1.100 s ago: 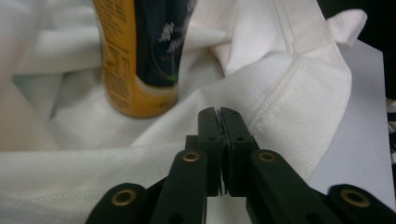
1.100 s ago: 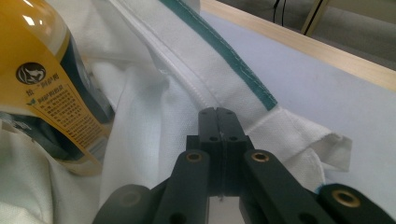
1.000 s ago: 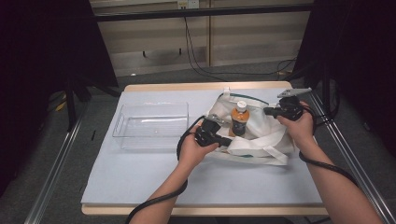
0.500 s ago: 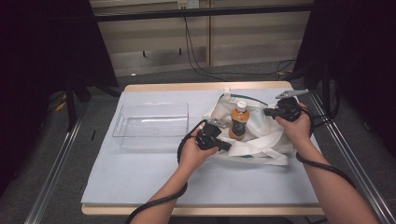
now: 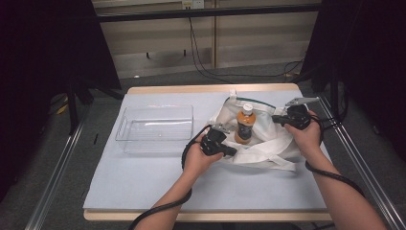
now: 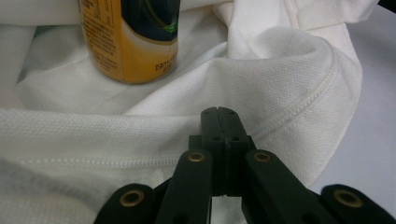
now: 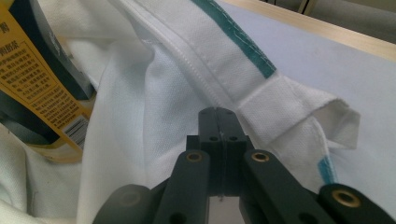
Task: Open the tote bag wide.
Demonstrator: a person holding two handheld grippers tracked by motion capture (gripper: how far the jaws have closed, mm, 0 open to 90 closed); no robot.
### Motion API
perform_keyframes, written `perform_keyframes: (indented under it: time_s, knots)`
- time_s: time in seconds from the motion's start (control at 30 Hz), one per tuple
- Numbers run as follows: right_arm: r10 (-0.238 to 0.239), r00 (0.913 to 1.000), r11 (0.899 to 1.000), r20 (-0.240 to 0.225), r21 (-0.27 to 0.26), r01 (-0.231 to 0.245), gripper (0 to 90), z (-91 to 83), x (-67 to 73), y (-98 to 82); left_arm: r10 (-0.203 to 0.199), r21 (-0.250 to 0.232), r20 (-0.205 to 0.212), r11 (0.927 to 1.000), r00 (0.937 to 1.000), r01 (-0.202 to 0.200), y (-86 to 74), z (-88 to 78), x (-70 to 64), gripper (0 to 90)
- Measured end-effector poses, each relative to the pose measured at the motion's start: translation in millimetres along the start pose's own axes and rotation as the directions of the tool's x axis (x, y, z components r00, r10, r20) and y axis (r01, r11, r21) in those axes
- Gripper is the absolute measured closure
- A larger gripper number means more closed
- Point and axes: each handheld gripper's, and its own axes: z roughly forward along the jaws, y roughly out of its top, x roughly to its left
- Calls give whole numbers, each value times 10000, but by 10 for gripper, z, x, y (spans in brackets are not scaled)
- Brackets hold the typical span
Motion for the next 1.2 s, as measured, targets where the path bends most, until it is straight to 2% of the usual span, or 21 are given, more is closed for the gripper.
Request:
perform_keyframes:
  time_s: [0.1,0.3,0.37,0.43,0.5,0.57,0.6,0.7,0.77,0.83,0.87,0.97,1.0,1.03,1.07,1.1,1.2]
  knots:
    - [4,9999,10000,-103,-80,-5,900,-16,-4,-19,-129,10,17,9999,9999,129,7,-9,-2,900]
    - [23,9998,9997,-216,-259,-28,893,-88,20,-15,-332,-417,442,9985,9985,350,42,-85,26,900]
    - [-126,9997,9993,-232,-353,118,886,-123,42,3,-367,-642,591,9971,9976,405,71,-127,24,900]
    - [-240,9994,9989,-248,-415,230,880,-158,73,25,-331,-669,506,9971,9982,364,109,-175,15,900]
    - [-247,9992,9987,-306,-451,233,869,-200,110,47,-410,-900,658,9948,9970,468,143,-208,7,894]
    - [-292,9991,9983,-313,-511,276,852,-251,147,66,-329,-801,462,9961,9984,366,191,-252,-1,875]
    - [-307,9987,9981,-395,-540,285,841,-274,163,71,-353,-955,542,9946,9979,404,206,-260,-4,872]
    - [-186,9983,9982,-548,-571,155,775,-351,228,69,-283,-950,435,9950,9987,323,252,-309,-12,832]
    - [-159,9988,9980,-464,-621,130,734,-393,266,59,-379,-1014,390,9940,9985,417,271,-337,-12,818]
    - [-30,9988,9974,-492,-725,-5,694,-437,296,43,-284,-851,251,9959,9993,304,288,-366,-7,796]
    - [-14,9982,9970,-592,-777,-32,663,-456,305,34,-289,-925,174,9952,9994,304,292,-373,-6,781]
    - [79,9988,9969,-473,-784,-116,558,-510,344,16,-342,-1002,120,9943,9993,352,310,-403,5,735]
    - [156,9986,9962,-502,-843,-198,549,-531,356,9,-336,-865,91,9957,9994,342,322,-420,10,722]
    - [144,9984,9955,-538,-925,-194,537,-550,365,2,-427,-1004,217,9939,9989,446,324,-412,10,719]
    - [194,9983,9951,-547,-953,-246,517,-567,380,-4,-348,-812,125,9961,9993,357,340,-428,10,712]
    - [261,9980,9947,-573,-983,-316,502,-585,394,-9,-347,-962,141,9947,9993,359,346,-420,9,695]
    - [334,9976,9916,-603,-1226,-406,457,-639,424,-28,-334,-1013,-14,9943,9994,330,376,-434,4,639]
